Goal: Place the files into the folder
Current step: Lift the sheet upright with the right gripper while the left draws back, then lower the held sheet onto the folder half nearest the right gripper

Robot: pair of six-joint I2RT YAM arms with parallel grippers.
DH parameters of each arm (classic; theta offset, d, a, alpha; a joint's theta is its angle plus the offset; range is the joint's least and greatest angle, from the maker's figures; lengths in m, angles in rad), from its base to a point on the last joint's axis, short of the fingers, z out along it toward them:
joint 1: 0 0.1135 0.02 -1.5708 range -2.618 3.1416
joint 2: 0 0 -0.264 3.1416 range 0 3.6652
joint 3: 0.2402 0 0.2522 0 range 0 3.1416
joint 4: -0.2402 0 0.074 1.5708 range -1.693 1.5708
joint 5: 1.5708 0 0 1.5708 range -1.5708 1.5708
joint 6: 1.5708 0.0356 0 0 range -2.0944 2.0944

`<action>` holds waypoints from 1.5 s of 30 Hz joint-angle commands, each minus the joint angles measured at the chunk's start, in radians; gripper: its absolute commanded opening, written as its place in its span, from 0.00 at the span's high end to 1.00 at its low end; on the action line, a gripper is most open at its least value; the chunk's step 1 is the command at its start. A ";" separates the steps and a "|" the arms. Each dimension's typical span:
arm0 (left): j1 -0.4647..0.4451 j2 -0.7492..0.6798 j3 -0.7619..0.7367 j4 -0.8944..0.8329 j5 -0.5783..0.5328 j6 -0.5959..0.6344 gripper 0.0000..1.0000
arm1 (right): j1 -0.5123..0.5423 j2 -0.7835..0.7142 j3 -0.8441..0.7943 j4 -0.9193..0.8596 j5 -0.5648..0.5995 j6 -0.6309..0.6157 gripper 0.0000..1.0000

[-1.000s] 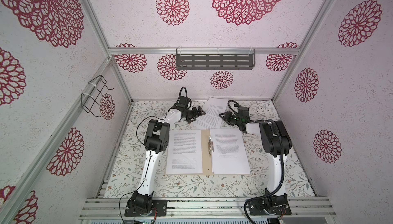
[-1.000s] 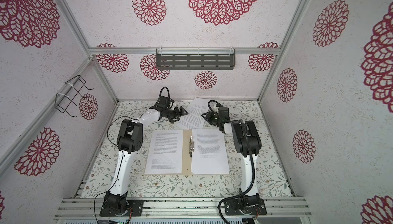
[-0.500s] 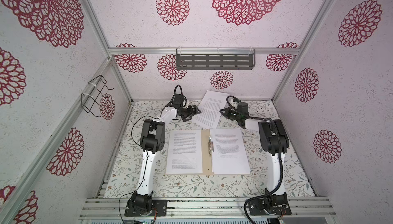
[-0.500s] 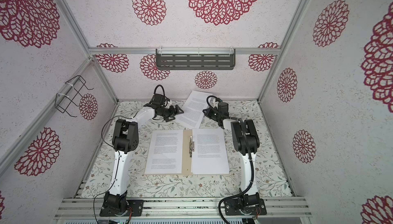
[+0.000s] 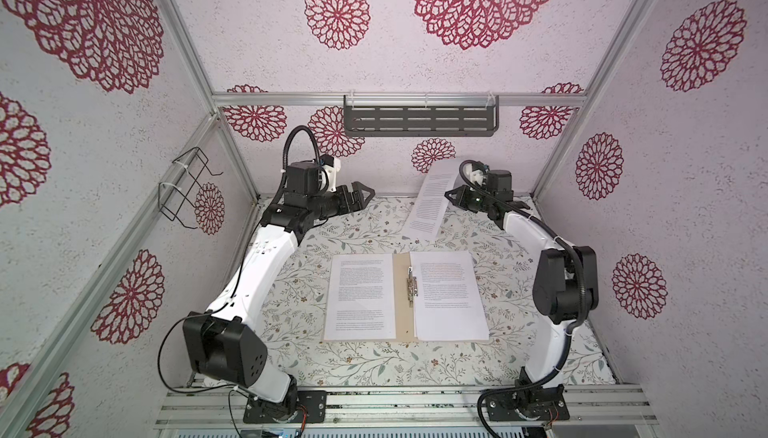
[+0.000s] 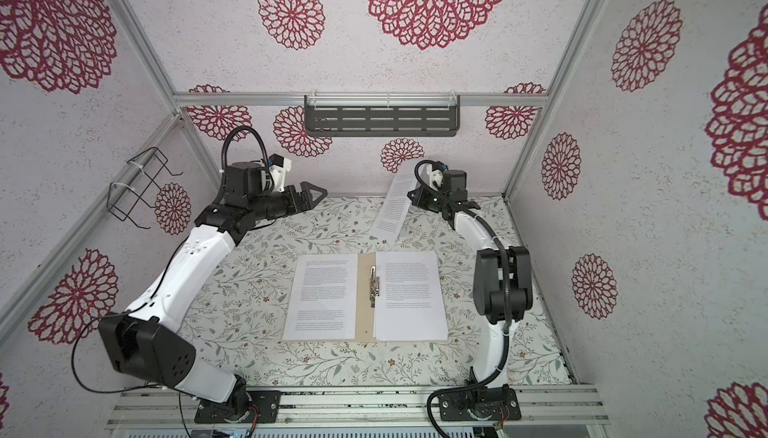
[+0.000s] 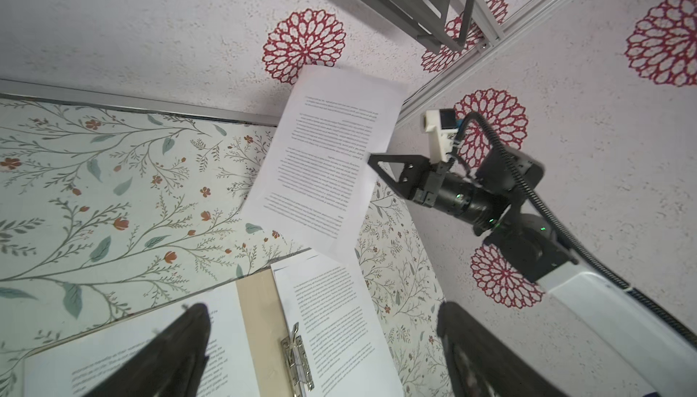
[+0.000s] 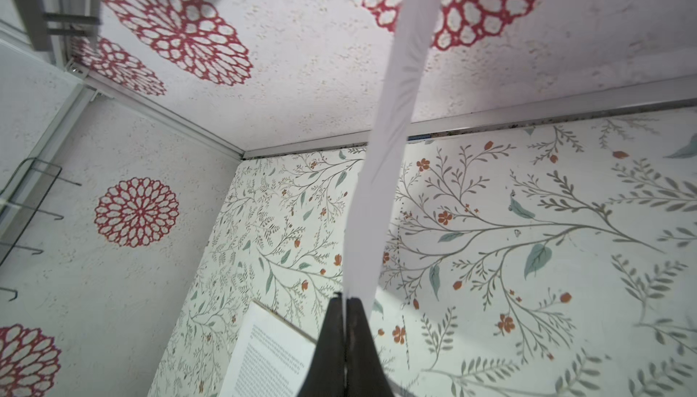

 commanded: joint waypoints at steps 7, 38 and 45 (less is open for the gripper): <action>-0.007 -0.336 -0.376 0.098 -0.006 0.163 0.03 | 0.001 -0.289 -0.031 -0.424 -0.009 -0.140 1.00; -0.054 -0.579 -0.691 0.304 0.074 0.112 0.03 | 0.034 -0.309 -0.355 -0.864 0.438 -0.397 1.00; -0.079 -0.566 -0.688 0.286 0.067 0.122 0.03 | 0.031 -0.291 -0.401 -0.777 0.419 -0.355 1.00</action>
